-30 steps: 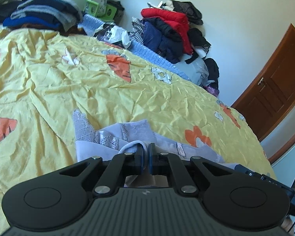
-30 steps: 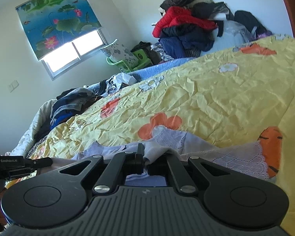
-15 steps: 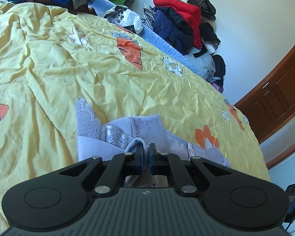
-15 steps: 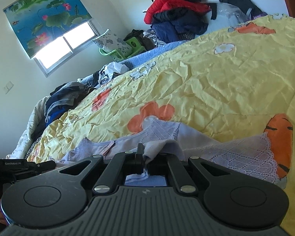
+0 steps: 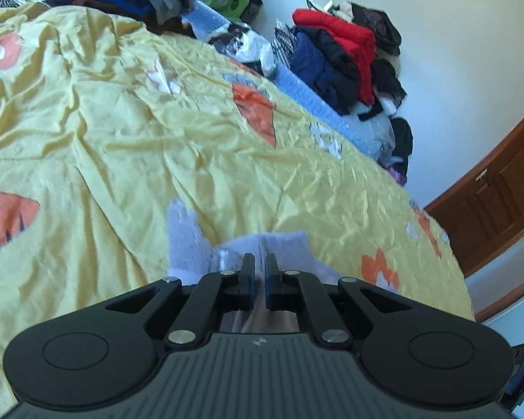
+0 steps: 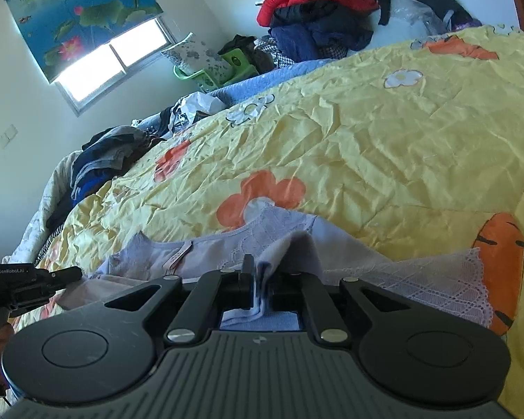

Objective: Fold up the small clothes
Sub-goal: 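Lower the folded hem and open both tools to release it, then withdraw both tools and hold them above the folded sweater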

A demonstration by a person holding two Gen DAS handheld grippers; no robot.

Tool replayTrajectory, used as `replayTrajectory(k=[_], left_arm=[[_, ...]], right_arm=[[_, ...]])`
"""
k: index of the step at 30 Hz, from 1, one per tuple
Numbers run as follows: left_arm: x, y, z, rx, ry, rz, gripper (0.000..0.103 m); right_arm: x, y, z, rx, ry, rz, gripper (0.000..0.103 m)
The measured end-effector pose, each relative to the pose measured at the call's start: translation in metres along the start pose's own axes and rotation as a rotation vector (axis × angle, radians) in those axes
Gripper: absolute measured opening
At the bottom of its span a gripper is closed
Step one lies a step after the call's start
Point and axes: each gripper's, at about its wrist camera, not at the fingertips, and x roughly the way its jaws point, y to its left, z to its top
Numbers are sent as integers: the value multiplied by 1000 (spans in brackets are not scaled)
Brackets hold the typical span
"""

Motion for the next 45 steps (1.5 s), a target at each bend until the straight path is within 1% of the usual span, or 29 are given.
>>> replayTrajectory(k=[3,5,7,9,10,11,12,13,15,16,18,19,20,22,24,25,28,30,31,32,33,35,37,39,40,41,42,44,45], left_arm=[[-9,3,9,-17,-23,24,5],[-17,-3,11,30,-13,26,5],[-25,-12,7,93,37,13,8],[-30,-19,-1,144,84,-21,21],[-33,-22,-6,169,99,-23,41],[-35,-24,-10,192,100,-18,67],[-37,-26,-14,216,94,-6,76],[-39,-27,-18,235,87,8,79],[-43,-26,-21,233,107,14,79],[-47,-24,-23,200,124,-17,79],[-51,-21,-26,135,169,-116,79],[-50,-20,-30,100,204,-160,79],[-46,-21,-33,73,240,-187,79],[-30,-23,-40,27,310,-235,79],[-10,-23,-44,-26,366,-252,79],[2,-24,-43,-28,367,-242,79],[25,-23,-32,-35,283,-184,79],[34,-20,-15,-97,210,-178,79],[35,-18,-4,-131,153,-182,79],[34,-17,5,-159,99,-187,79],[31,-16,14,-181,52,-186,79],[23,-13,27,-210,-13,-158,79],[15,-11,31,-200,-32,-132,79],[7,-12,27,-151,-15,-116,79],[6,-14,24,-119,-3,-107,79],[6,-18,19,-79,12,-98,79],[8,-24,14,-34,29,-92,79],[13,-34,2,49,63,-91,79],[16,-40,-3,80,73,-100,79]], right_arm=[[4,-4,5,14,30,17,21],[7,-7,9,25,43,17,22],[10,-9,12,35,62,24,23],[11,-9,13,26,72,34,25],[10,-8,12,18,76,36,27],[9,-8,11,14,78,38,29],[7,-8,10,20,79,46,31],[6,-9,10,30,83,58,31],[3,-9,7,36,87,66,31],[1,-10,6,35,90,68,31],[-4,-10,5,42,95,90,31],[-5,-10,5,48,99,104,32],[-5,-10,6,50,108,118,36],[-2,-10,8,55,126,140,39],[4,-10,11,68,143,151,39],[7,-11,13,73,149,157,40],[18,-14,19,102,149,157,41],[24,-16,25,122,138,155,43],[27,-17,28,130,127,150,44],[29,-18,32,141,105,147,49],[31,-21,36,161,74,138,51],[32,-27,43,205,24,110,52],[26,-28,45,223,-11,88,51],[9,-18,41,151,-66,95,51],[4,-11,40,94,-63,100,51],[2,-4,38,35,-42,106,51],[2,5,34,-35,2,124,52],[11,22,25,-134,111,185,58],[17,31,19,-189,162,207,58]])
